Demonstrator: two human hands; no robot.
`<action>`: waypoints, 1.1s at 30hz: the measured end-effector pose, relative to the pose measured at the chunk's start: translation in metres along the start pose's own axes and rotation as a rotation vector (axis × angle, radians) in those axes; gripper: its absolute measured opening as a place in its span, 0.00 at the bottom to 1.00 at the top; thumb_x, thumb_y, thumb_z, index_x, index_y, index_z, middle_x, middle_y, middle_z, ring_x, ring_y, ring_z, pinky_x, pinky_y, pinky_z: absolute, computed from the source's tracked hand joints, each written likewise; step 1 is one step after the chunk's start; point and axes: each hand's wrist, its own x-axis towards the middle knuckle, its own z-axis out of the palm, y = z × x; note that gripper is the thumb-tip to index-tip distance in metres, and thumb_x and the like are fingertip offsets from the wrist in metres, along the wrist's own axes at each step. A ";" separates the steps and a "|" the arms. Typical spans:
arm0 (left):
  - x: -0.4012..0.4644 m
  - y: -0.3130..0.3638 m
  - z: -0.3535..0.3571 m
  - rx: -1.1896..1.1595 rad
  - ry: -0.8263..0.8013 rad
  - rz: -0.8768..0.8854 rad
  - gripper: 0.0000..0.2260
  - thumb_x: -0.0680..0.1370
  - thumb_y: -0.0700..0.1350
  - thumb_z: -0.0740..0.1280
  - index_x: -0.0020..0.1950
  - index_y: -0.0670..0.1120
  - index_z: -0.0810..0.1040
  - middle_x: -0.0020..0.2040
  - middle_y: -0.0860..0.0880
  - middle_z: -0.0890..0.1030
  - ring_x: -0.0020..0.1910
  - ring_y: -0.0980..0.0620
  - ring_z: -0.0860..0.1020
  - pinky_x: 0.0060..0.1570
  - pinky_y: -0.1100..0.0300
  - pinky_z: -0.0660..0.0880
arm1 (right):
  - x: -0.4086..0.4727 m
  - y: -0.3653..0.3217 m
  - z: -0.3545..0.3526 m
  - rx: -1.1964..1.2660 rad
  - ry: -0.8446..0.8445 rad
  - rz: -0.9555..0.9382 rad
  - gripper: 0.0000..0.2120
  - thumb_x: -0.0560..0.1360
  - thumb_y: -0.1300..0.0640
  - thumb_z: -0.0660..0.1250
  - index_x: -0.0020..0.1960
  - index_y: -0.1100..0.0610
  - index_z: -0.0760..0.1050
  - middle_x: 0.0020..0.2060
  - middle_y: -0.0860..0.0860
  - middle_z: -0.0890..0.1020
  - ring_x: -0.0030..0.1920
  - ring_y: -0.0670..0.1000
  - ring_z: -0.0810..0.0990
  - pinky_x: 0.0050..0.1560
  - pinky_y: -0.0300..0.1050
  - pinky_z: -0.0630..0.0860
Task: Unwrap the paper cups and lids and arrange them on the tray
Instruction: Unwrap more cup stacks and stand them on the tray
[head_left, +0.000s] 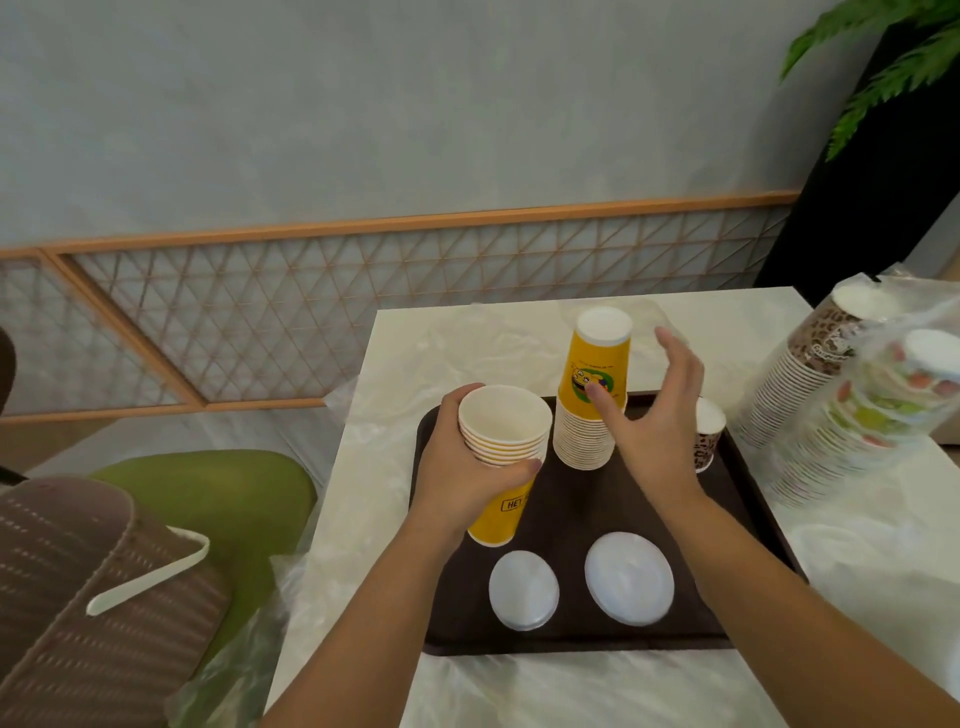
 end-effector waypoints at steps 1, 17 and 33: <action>-0.002 0.000 0.000 -0.001 0.003 -0.003 0.36 0.61 0.41 0.80 0.63 0.56 0.67 0.58 0.55 0.75 0.58 0.55 0.74 0.55 0.56 0.76 | -0.002 -0.018 -0.009 0.034 -0.011 -0.110 0.38 0.68 0.43 0.72 0.71 0.57 0.62 0.66 0.54 0.67 0.68 0.48 0.65 0.67 0.35 0.63; -0.023 0.013 -0.001 0.071 -0.027 0.076 0.34 0.62 0.42 0.80 0.62 0.57 0.68 0.54 0.63 0.75 0.53 0.59 0.75 0.49 0.70 0.72 | -0.010 -0.098 -0.020 -0.097 -0.801 -0.051 0.46 0.66 0.46 0.76 0.75 0.43 0.52 0.67 0.49 0.70 0.66 0.47 0.69 0.64 0.45 0.69; -0.017 0.020 -0.006 0.118 0.025 0.072 0.35 0.65 0.49 0.79 0.68 0.53 0.67 0.64 0.52 0.75 0.59 0.52 0.75 0.57 0.54 0.75 | 0.028 -0.072 -0.072 0.441 -0.757 0.183 0.33 0.66 0.54 0.71 0.68 0.42 0.64 0.61 0.51 0.71 0.58 0.53 0.77 0.47 0.42 0.77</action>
